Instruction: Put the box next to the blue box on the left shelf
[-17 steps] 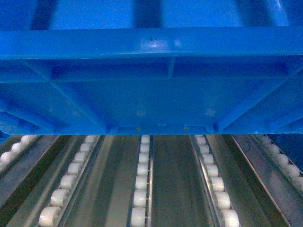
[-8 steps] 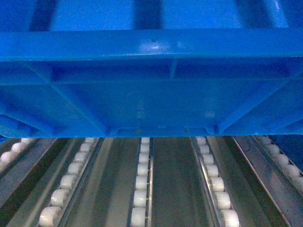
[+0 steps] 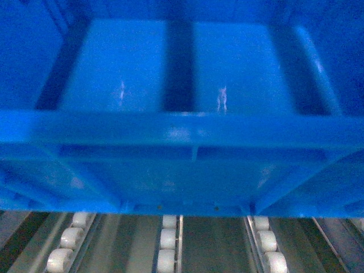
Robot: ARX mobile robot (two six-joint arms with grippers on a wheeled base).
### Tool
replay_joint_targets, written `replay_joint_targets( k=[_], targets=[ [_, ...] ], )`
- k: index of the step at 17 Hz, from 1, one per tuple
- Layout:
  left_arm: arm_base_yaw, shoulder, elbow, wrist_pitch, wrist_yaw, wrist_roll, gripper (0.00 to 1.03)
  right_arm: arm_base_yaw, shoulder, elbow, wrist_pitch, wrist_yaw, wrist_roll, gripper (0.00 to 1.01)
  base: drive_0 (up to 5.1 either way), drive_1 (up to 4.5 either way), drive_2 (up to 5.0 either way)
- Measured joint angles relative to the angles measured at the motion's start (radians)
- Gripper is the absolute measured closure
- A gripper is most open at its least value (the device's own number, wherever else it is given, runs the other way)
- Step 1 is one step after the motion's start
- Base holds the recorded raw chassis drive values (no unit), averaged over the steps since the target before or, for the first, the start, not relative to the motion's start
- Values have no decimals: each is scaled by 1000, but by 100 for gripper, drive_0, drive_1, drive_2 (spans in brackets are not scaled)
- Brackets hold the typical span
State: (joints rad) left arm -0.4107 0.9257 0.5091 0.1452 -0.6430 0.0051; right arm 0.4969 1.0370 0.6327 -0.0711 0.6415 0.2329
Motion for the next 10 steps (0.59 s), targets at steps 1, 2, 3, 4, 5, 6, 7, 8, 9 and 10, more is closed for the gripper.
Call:
replay_joint_targets(
  k=[1, 2, 3, 4, 5, 6, 7, 8, 9, 10],
  targets=[
    [20, 11, 0, -20, 21, -7, 91, 0, 18, 0, -21, -23, 30, 85, 0, 0, 0],
    [46, 26, 0, -37, 46, -14, 91, -1, 30, 0, -32, -41, 46, 85, 0, 0, 0],
    [77, 40, 0, -45, 78, -23, 91, -8, 43, 0, -39, -75, 75, 86, 0, 0, 0],
    [101, 60, -1, -38, 103, -23, 91, -16, 56, 0, -39, -112, 98, 88, 0, 0, 0],
    [130, 101, -14, 8, 137, -23, 91, -32, 82, -3, -11, -148, 112, 89, 0, 0, 0],
    [143, 135, -23, 41, 150, -23, 91, -42, 103, -8, 0, -169, 116, 89, 0, 0, 0],
    [159, 186, -36, 71, 181, -27, 91, -54, 137, -17, 12, -185, 121, 90, 0, 0, 0],
    [168, 228, -47, 84, 197, -32, 91, -59, 162, -32, 18, -201, 132, 90, 0, 0, 0],
    [176, 257, -53, 85, 205, -35, 91, -60, 182, -43, 14, -212, 142, 90, 0, 0, 0],
    [187, 292, -56, 80, 224, -51, 91, -60, 200, -43, 34, -224, 141, 91, 0, 0, 0]
  ],
)
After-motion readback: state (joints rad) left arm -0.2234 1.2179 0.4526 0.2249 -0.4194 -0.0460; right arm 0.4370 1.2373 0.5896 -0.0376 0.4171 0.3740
